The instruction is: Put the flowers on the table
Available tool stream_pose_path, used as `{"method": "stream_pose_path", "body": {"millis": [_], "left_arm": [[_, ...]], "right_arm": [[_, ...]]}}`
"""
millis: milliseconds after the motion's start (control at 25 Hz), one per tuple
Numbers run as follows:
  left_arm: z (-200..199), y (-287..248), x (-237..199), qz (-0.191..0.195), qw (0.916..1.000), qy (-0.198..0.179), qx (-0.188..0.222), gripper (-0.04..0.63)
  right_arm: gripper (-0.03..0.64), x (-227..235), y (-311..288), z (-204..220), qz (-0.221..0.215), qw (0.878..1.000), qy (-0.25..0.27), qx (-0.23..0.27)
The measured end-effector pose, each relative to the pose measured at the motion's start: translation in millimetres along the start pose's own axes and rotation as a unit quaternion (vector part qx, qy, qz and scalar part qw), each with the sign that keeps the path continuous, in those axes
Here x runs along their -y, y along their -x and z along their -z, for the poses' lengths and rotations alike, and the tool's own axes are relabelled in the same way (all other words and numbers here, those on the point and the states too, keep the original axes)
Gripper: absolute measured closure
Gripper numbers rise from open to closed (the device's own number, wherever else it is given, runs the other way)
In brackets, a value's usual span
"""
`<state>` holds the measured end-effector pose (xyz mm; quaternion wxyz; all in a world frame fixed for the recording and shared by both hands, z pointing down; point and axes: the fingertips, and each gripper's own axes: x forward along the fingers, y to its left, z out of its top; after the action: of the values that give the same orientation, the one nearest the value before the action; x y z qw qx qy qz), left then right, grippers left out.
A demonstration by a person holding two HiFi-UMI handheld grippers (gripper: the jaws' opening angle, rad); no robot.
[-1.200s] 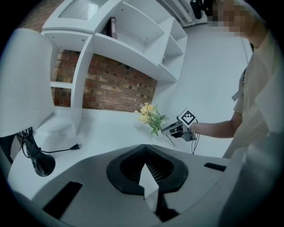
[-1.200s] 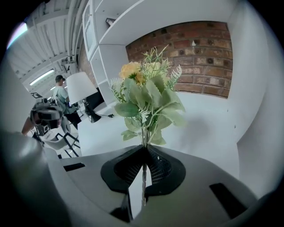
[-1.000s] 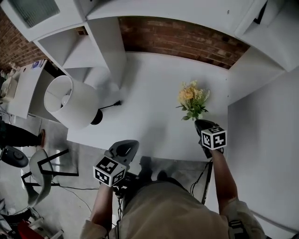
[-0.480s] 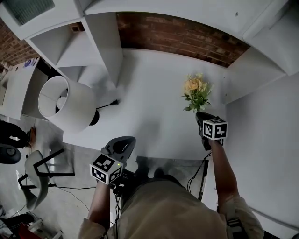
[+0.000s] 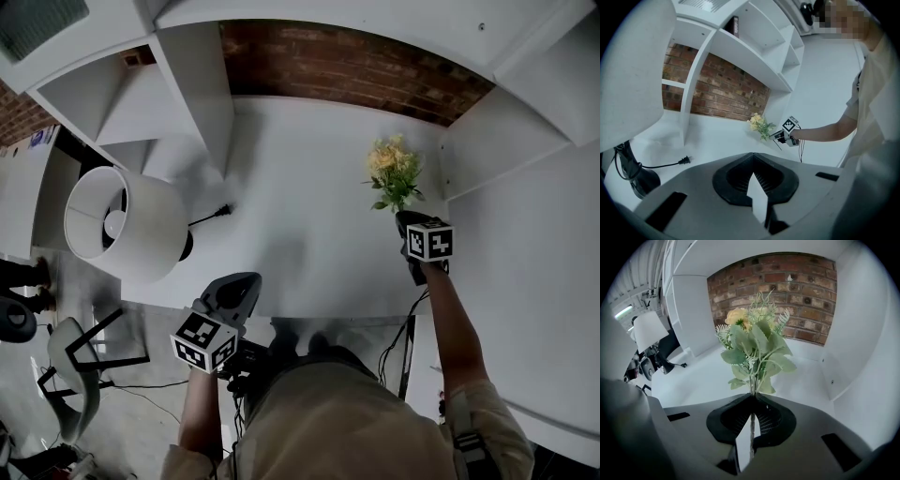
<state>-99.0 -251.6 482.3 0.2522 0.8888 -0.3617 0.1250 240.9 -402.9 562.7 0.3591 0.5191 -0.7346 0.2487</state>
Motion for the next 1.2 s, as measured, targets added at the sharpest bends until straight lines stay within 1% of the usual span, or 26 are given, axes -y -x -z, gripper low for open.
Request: {"method": "stream_pose_path", "body": {"millis": [360,520,720,960,1080,1200], "left_arm": [[4.8,-0.8,-12.3,0.004,1.0,0.006,-0.005,0.588],[3.3,-1.0,-16.7,0.007,0.9999,0.007,-0.003,0.588],[5.4,1.1,-23.0,0.007,0.9999,0.009,-0.006,0.588],[9.9,3.8,-29.4,0.007,0.9998,0.014,-0.008,0.588],[12.3,6.2,-29.3,0.003,0.9998,0.015,-0.013,0.588],[12.7,1.1,-25.1,0.008,0.9997,0.014,-0.017,0.588]], "right_arm": [[0.577,31.6,-17.5,-1.7,0.042,0.999,-0.025,-0.006],[0.577,39.6,-22.1,-1.6,0.051,0.998,-0.033,-0.011],[0.577,47.8,-26.6,-3.8,0.064,0.997,-0.027,-0.018],[0.577,61.0,-37.0,-7.9,0.083,0.996,-0.033,-0.028],[0.577,62.6,-44.1,-10.5,0.083,0.996,-0.027,-0.035],[0.577,72.0,-47.2,-11.6,0.088,0.995,-0.025,-0.041]]}}
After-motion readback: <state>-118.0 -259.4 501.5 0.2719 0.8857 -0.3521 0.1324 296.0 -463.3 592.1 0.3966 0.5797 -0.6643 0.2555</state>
